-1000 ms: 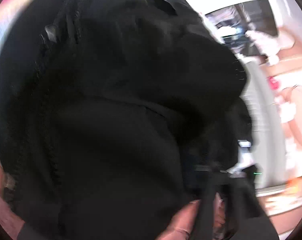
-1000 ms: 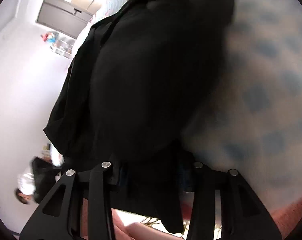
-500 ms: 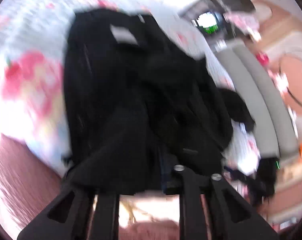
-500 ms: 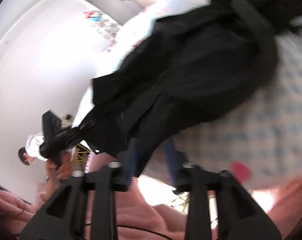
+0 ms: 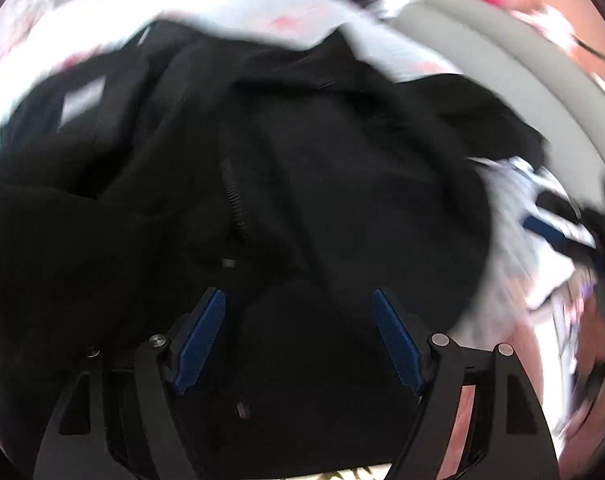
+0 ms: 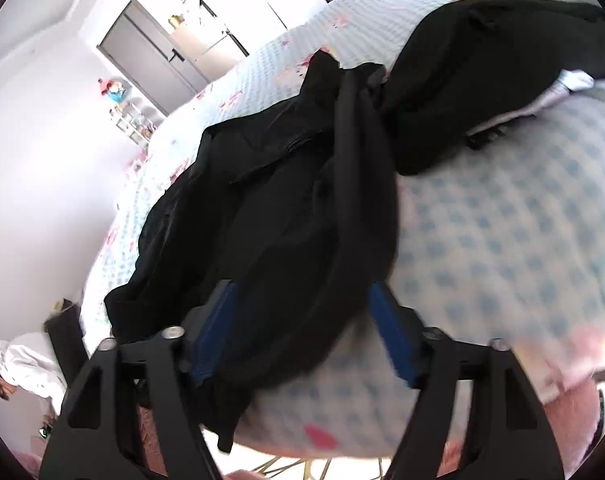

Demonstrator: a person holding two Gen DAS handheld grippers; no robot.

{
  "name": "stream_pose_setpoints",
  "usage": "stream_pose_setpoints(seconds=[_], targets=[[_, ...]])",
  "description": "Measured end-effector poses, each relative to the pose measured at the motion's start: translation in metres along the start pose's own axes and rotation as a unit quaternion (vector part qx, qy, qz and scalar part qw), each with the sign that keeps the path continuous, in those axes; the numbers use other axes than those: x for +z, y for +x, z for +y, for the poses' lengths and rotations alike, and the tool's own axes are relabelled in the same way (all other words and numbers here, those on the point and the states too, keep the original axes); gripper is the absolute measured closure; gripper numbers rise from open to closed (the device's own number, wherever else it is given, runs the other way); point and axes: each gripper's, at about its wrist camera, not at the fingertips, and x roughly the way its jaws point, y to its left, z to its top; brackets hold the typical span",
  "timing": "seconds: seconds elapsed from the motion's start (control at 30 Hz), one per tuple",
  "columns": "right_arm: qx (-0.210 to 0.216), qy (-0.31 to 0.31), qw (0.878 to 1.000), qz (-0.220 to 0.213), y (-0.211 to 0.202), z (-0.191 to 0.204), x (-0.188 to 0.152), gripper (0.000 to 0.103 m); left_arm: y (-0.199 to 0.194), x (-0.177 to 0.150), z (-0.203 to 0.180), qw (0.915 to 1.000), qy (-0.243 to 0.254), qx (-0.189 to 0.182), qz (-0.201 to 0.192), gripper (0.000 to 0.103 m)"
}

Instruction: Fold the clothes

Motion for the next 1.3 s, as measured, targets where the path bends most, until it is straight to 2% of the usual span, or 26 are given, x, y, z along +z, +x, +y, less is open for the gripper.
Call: stream_pose_setpoints(seconds=[0.07, 0.1, 0.13, 0.17, 0.2, 0.23, 0.27, 0.3, 0.33, 0.4, 0.5, 0.53, 0.6, 0.67, 0.73, 0.77, 0.83, 0.87, 0.97, 1.0, 1.07, 1.17, 1.23, 1.3], targets=[[-0.045, -0.008, 0.999, 0.009, 0.014, -0.006, -0.008, 0.028, 0.024, -0.002, 0.012, 0.9977, -0.028, -0.036, 0.050, 0.027], [-0.051, -0.002, 0.999, 0.016, 0.028, -0.010, -0.005, 0.028, 0.029, -0.007, 0.012, 0.9967, -0.029, -0.047, 0.059, 0.027], [-0.056, 0.005, 0.998, 0.024, 0.040, -0.014, -0.002, 0.028, 0.030, -0.013, 0.010, 0.9973, -0.023, -0.046, 0.052, 0.030], [-0.052, 0.014, 0.998, 0.038, 0.051, -0.020, 0.002, 0.028, 0.029, -0.018, 0.008, 0.9978, -0.016, -0.045, 0.045, 0.039], [-0.047, 0.023, 0.997, 0.051, 0.061, -0.027, 0.006, 0.029, 0.026, -0.021, 0.005, 0.9981, -0.010, -0.049, 0.036, 0.043], [-0.033, 0.016, 0.998, 0.055, 0.070, -0.029, 0.006, 0.037, 0.023, -0.023, 0.003, 0.9976, -0.008, -0.061, 0.032, 0.053], [-0.023, 0.009, 0.998, 0.059, 0.079, -0.031, 0.007, 0.073, 0.021, -0.025, 0.002, 0.9971, -0.013, -0.070, 0.028, 0.072], [-0.052, -0.013, 0.997, 0.059, 0.084, -0.029, 0.007, 0.093, 0.019, -0.026, 0.002, 0.9964, -0.018, -0.078, 0.025, 0.081], [-0.079, -0.034, 0.995, 0.058, 0.088, -0.027, 0.007, 0.095, 0.016, -0.026, 0.002, 0.9958, -0.024, -0.086, 0.022, 0.087], [-0.094, -0.066, 0.993, 0.024, 0.071, -0.016, 0.006, 0.096, 0.005, -0.030, -0.006, 0.9942, -0.019, -0.105, 0.011, 0.090], [-0.080, -0.064, 0.994, -0.038, 0.024, -0.005, 0.003, 0.098, -0.004, -0.031, -0.023, 0.9887, 0.007, -0.148, 0.022, 0.090], [-0.078, -0.054, 0.994, -0.058, 0.006, -0.007, -0.001, 0.098, -0.003, -0.034, -0.025, 0.9894, 0.016, -0.141, 0.030, 0.089], [-0.074, -0.033, 0.992, -0.095, -0.027, -0.011, -0.009, 0.098, 0.002, -0.041, -0.023, 0.9897, 0.030, -0.127, 0.060, 0.087], [-0.094, -0.024, 0.993, -0.071, -0.029, -0.022, -0.023, 0.098, 0.013, -0.047, -0.015, 0.9856, 0.021, -0.125, 0.112, 0.077], [-0.108, -0.012, 0.993, -0.038, -0.023, -0.037, -0.033, 0.098, 0.013, -0.047, -0.008, 0.9832, 0.010, -0.130, 0.128, 0.073], [-0.105, -0.003, 0.994, -0.028, -0.022, -0.045, -0.033, 0.096, 0.010, -0.041, -0.008, 0.9851, 0.016, -0.124, 0.118, 0.068], [-0.083, 0.010, 0.996, -0.031, -0.030, -0.054, -0.022, 0.075, 0.026, -0.012, -0.014, 0.9865, 0.027, -0.112, 0.117, 0.056], [-0.071, 0.013, 0.997, -0.038, -0.036, -0.057, -0.014, 0.060, 0.034, 0.003, -0.017, 0.9871, 0.033, -0.106, 0.116, 0.054], [-0.060, -0.020, 0.997, -0.051, -0.034, -0.045, 0.021, 0.040, 0.059, 0.047, -0.026, 0.9885, 0.049, -0.087, 0.113, 0.052], [-0.068, -0.033, 0.996, -0.054, -0.028, -0.039, 0.033, 0.039, 0.067, 0.062, -0.029, 0.9889, 0.055, -0.081, 0.113, 0.050], [-0.068, -0.050, 0.995, -0.053, -0.014, -0.030, 0.054, 0.039, 0.083, 0.091, -0.035, 0.9893, 0.066, -0.068, 0.111, 0.034], [-0.020, -0.030, 0.999, -0.014, 0.019, -0.022, 0.076, 0.039, 0.107, 0.136, -0.045, 0.9895, 0.082, -0.049, 0.109, 0.036], [-0.036, -0.044, 0.998, 0.033, 0.061, -0.014, 0.092, 0.039, 0.125, 0.164, -0.051, 0.9893, 0.095, -0.034, 0.106, 0.036], [-0.042, -0.061, 0.996, 0.056, 0.083, -0.002, 0.107, 0.039, 0.149, 0.186, -0.056, 0.9883, 0.118, -0.001, 0.096, 0.036]])
